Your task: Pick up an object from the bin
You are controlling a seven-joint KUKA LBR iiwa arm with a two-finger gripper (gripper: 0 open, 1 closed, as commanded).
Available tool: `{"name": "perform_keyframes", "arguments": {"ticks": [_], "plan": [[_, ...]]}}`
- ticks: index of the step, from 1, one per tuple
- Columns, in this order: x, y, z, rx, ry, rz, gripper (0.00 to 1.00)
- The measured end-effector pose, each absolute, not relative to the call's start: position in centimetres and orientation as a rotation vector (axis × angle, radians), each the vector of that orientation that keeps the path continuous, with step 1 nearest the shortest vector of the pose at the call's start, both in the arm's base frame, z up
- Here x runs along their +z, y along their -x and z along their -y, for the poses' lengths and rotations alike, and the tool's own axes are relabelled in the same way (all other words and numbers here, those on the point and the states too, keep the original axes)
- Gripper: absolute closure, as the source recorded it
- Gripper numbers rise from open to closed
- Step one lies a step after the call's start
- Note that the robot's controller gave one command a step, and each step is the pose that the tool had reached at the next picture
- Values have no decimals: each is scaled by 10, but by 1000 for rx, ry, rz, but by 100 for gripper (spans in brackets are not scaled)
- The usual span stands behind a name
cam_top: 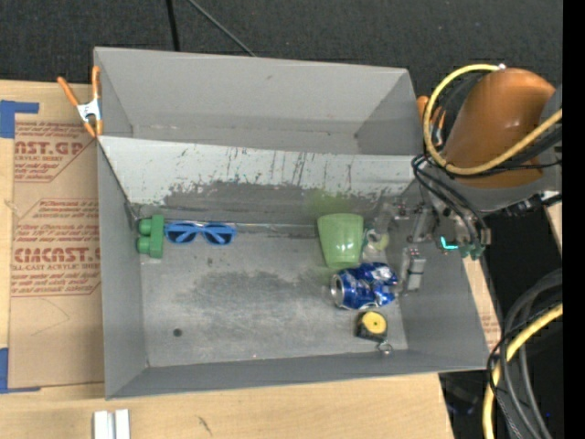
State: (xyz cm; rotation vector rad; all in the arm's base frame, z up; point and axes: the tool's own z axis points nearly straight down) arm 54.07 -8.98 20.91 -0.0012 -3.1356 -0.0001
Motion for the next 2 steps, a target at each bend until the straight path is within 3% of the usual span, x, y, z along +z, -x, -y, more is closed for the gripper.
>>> {"name": "perform_keyframes", "arguments": {"ticks": [1,2], "plan": [[93,-553,96,1,1,3137,0],[97,-555,96,2,-1,3144,100]]}}
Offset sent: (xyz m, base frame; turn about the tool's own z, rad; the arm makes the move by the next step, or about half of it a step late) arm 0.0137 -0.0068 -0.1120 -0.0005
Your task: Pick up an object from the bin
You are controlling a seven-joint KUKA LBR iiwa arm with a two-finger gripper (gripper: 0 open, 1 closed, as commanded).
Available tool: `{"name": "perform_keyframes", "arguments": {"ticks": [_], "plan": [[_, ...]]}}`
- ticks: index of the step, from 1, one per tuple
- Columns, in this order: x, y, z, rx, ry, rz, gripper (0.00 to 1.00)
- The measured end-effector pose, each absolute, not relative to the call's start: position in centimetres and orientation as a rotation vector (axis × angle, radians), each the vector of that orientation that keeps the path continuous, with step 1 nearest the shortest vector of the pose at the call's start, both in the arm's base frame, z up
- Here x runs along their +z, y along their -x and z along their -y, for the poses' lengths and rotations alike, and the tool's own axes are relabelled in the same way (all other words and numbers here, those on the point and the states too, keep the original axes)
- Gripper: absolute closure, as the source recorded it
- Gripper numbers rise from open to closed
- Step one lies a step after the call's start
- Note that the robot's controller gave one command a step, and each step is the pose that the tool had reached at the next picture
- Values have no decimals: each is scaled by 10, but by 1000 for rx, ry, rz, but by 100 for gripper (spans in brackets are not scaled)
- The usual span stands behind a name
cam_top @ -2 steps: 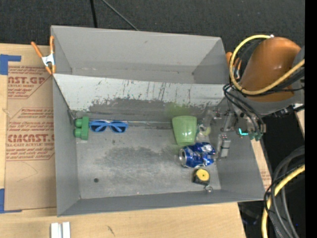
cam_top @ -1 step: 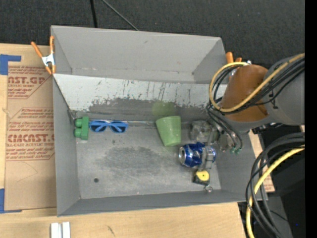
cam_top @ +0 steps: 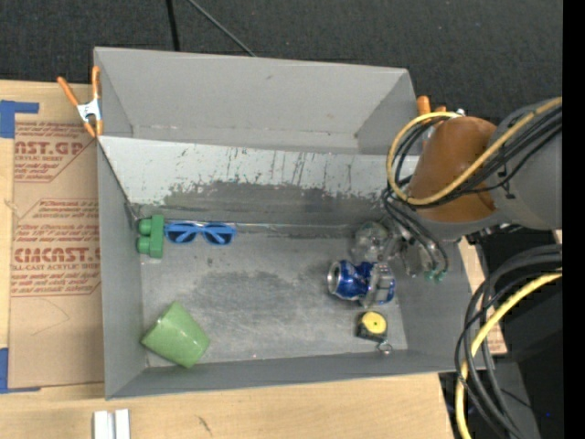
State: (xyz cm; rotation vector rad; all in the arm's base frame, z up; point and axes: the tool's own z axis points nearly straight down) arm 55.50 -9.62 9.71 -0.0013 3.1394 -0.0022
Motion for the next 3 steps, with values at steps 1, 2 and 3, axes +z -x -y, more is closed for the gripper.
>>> {"name": "perform_keyframes", "arguments": {"ticks": [1,2,3], "plan": [[97,-555,96,-2,1,-3140,0],[97,-555,96,-3,1,-3139,100],[234,-554,64,0,-17,-3130,100]]}}
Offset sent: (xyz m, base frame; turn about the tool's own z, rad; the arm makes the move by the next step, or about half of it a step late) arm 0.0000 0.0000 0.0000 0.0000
